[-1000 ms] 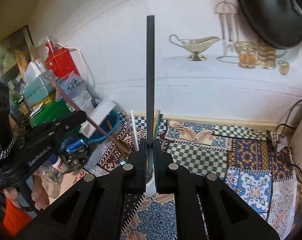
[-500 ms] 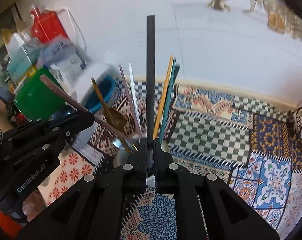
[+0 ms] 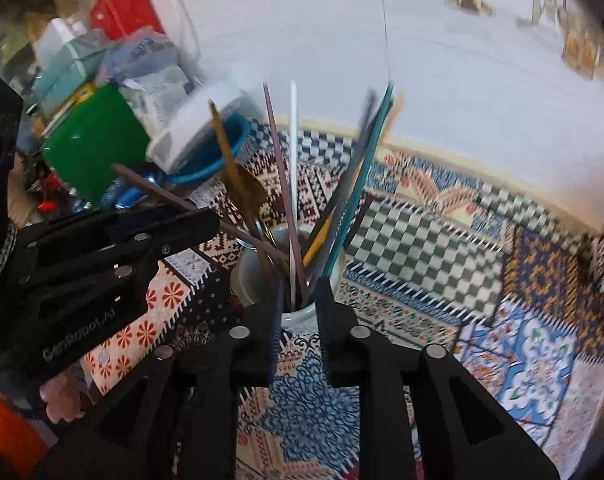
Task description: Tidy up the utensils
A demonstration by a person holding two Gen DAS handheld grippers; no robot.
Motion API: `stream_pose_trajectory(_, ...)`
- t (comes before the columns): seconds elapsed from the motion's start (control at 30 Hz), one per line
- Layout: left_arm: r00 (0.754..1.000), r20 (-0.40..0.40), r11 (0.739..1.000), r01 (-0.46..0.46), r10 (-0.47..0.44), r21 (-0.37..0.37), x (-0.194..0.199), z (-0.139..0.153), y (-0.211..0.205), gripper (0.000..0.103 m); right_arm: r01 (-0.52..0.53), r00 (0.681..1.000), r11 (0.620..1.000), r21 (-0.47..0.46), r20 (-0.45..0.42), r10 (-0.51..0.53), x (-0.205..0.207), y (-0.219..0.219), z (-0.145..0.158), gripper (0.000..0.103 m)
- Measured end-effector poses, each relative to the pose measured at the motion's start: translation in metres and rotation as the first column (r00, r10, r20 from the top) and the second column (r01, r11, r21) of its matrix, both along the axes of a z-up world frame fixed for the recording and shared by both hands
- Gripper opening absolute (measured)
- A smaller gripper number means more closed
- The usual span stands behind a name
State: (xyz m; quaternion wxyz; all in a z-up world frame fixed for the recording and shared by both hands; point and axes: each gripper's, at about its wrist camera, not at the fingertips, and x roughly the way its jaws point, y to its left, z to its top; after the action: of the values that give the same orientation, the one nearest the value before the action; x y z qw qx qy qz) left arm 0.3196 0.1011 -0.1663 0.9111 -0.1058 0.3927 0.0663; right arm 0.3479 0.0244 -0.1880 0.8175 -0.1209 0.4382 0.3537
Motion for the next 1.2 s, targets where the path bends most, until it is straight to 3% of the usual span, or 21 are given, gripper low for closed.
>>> stream_pose_trajectory(0.23,0.982,0.18,0.999,-0.052,0.049,0.016,-0.054,0.073,-0.011,0.029,-0.056,0.987,0.993,0.104,0.158,0.039,-0.036,-0.036,0.077,0.017)
stream_pose_trajectory(0.43,0.934,0.357,0.997,-0.006,-0.022,0.078,-0.123,0.136,-0.023,0.035,-0.049,0.947,0.97,0.239,0.319,-0.031,-0.095,-0.067,0.138,0.017)
stream_pose_trajectory(0.57,0.898,0.432,0.991,0.024,-0.08,0.134,-0.171,0.154,-0.035,0.044,-0.035,0.913,0.949,0.314,0.396,-0.097,-0.146,-0.08,0.161,0.02)
stream_pose_trajectory(0.7,0.874,0.471,0.986,0.048,-0.12,0.161,-0.209,0.159,-0.04,0.059,-0.017,0.884,0.943,0.331,0.447,-0.141,-0.181,-0.085,0.167,0.039)
stream_pose_trajectory(0.9,0.866,0.484,0.981,0.033,-0.123,0.19,-0.247,0.154,-0.044,0.089,0.017,0.85,0.935,0.355,0.487,-0.201,-0.213,-0.089,0.161,0.074)
stream_pose_trajectory(1.03,0.859,0.502,0.984,0.012,-0.102,0.179,-0.266,0.15,-0.041,0.097,0.054,0.825,0.932,0.359,0.51,-0.244,-0.231,-0.089,0.161,0.096)
stream_pose_trajectory(1.2,0.855,0.511,0.985,-0.003,-0.087,0.172,-0.277,0.148,-0.037,0.101,0.075,0.784,0.935,0.347,0.559,-0.27,-0.251,-0.09,0.162,0.102)
